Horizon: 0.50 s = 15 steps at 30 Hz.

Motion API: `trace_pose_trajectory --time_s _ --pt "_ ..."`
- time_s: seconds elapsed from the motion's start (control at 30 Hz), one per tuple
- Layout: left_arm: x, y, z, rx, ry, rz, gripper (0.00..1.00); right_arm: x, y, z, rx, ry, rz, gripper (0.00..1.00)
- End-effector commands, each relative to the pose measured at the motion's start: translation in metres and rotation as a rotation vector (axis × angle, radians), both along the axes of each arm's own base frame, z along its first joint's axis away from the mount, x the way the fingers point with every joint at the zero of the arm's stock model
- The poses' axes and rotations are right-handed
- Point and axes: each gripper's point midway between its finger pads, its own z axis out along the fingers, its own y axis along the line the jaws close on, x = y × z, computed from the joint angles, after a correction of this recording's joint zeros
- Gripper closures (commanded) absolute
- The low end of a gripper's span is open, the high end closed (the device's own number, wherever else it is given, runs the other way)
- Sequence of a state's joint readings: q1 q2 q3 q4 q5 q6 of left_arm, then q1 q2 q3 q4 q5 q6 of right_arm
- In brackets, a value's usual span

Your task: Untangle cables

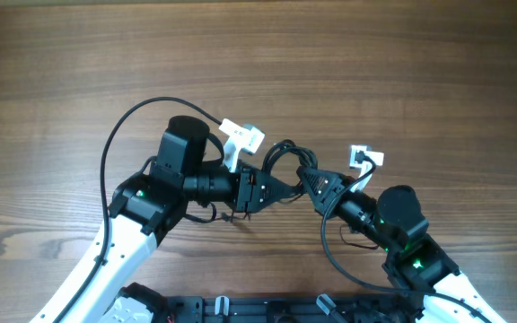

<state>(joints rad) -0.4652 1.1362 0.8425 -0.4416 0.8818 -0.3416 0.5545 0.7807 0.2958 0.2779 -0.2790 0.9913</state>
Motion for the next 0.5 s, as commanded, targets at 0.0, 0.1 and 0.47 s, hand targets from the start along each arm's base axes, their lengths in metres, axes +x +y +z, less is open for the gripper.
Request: trace_pose_trajectory --time_s 0.0,0.1,0.47 --pt "0.011 0.004 -0.005 0.042 -0.031 0.046 0.48 0.001 0.000 0.004 0.046 0.030 -0.013 0.95" --pt "0.021 0.008 -0.010 0.083 -0.052 0.098 0.48 -0.005 0.005 0.004 0.053 0.037 0.033 0.95" --pt "0.051 0.027 -0.029 0.194 -0.017 0.317 0.96 -0.008 0.005 0.001 -0.179 -0.214 0.114 0.49"
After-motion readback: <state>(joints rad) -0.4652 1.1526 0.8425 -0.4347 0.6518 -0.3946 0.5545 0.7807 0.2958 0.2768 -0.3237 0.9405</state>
